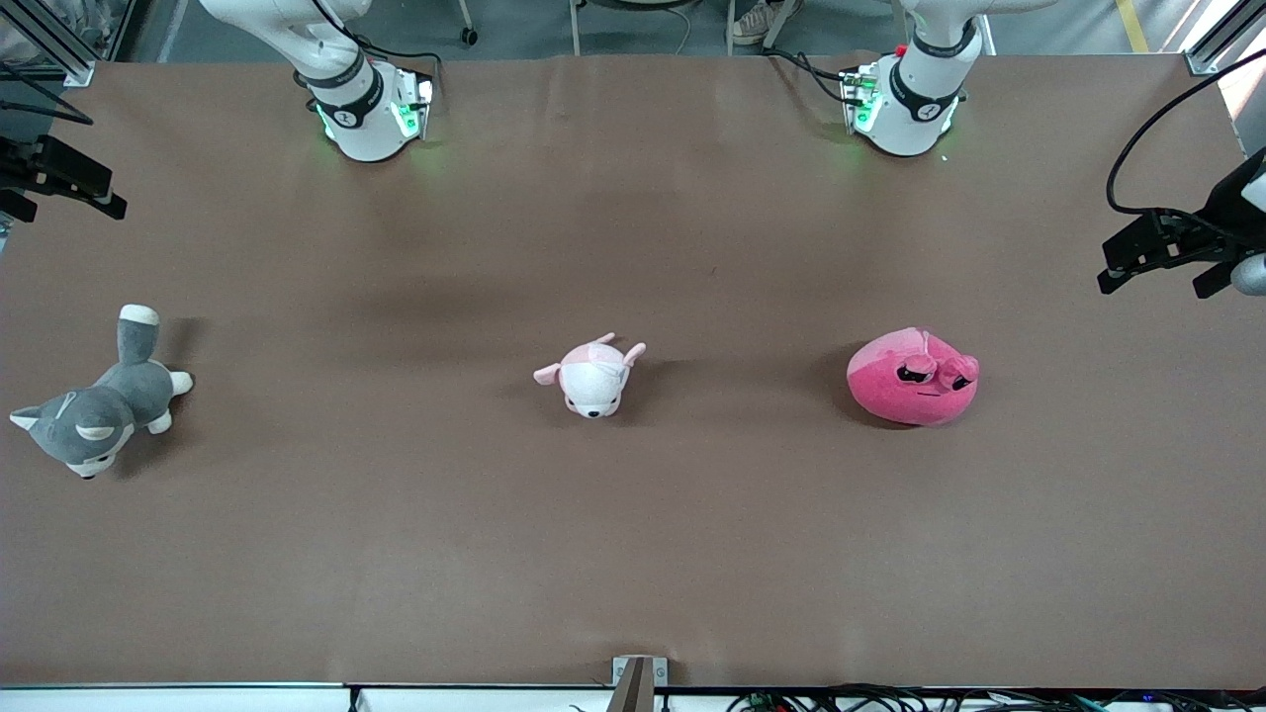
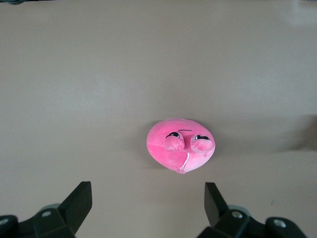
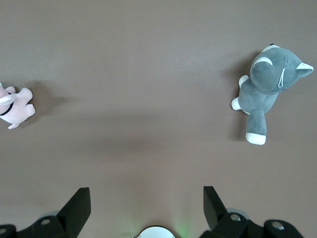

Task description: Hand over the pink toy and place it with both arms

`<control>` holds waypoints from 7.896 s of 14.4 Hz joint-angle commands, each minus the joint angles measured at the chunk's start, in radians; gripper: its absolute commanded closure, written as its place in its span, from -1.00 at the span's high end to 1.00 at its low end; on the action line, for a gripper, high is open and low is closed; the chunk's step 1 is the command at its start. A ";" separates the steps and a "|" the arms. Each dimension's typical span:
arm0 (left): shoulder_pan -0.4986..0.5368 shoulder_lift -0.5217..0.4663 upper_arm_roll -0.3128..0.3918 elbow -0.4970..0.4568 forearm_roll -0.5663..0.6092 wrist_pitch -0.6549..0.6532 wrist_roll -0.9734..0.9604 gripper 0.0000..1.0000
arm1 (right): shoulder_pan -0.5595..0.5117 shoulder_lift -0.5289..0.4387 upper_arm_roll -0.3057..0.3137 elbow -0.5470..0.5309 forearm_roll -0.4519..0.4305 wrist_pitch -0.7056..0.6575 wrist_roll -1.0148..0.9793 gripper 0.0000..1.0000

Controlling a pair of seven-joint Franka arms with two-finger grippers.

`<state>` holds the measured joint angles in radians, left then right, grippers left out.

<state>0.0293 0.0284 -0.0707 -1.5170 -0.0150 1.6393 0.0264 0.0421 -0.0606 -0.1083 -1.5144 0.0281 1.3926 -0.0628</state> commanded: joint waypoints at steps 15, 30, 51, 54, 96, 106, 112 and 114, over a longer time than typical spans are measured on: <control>-0.011 0.337 -0.011 -0.015 -0.025 0.000 -0.081 0.90 | -0.005 -0.031 0.002 -0.027 0.016 -0.012 0.046 1.00; -0.034 0.421 -0.011 -0.140 -0.031 0.149 -0.166 0.86 | -0.005 -0.030 0.002 -0.027 0.010 -0.012 0.043 1.00; -0.040 0.335 -0.046 -0.180 -0.031 0.117 -0.197 -0.99 | -0.008 -0.021 0.001 0.003 0.010 -0.021 0.043 1.00; -0.040 0.317 -0.108 -0.103 -0.031 0.053 -0.302 -0.99 | -0.007 -0.019 0.001 0.003 0.006 -0.020 0.043 1.00; -0.623 0.516 -0.379 0.302 -0.086 0.379 -1.341 -1.00 | 0.505 0.139 0.012 -0.167 0.283 0.270 1.527 1.00; -0.623 0.516 -0.379 0.301 -0.086 0.379 -1.341 -1.00 | 0.581 0.085 0.012 -0.248 0.280 0.282 1.586 0.88; -0.623 0.521 -0.379 0.299 -0.082 0.379 -1.341 -0.99 | 0.602 0.058 0.013 -0.285 0.280 0.289 1.588 0.63; -0.623 0.521 -0.377 0.299 -0.080 0.379 -1.341 -0.99 | 0.607 0.053 0.013 -0.294 0.279 0.289 1.586 0.35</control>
<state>-0.5806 0.5402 -0.4558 -1.2414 -0.0974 2.0140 -1.2997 0.6335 0.0368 -0.0863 -1.7516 0.2950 1.6601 1.5105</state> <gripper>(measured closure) 0.885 0.233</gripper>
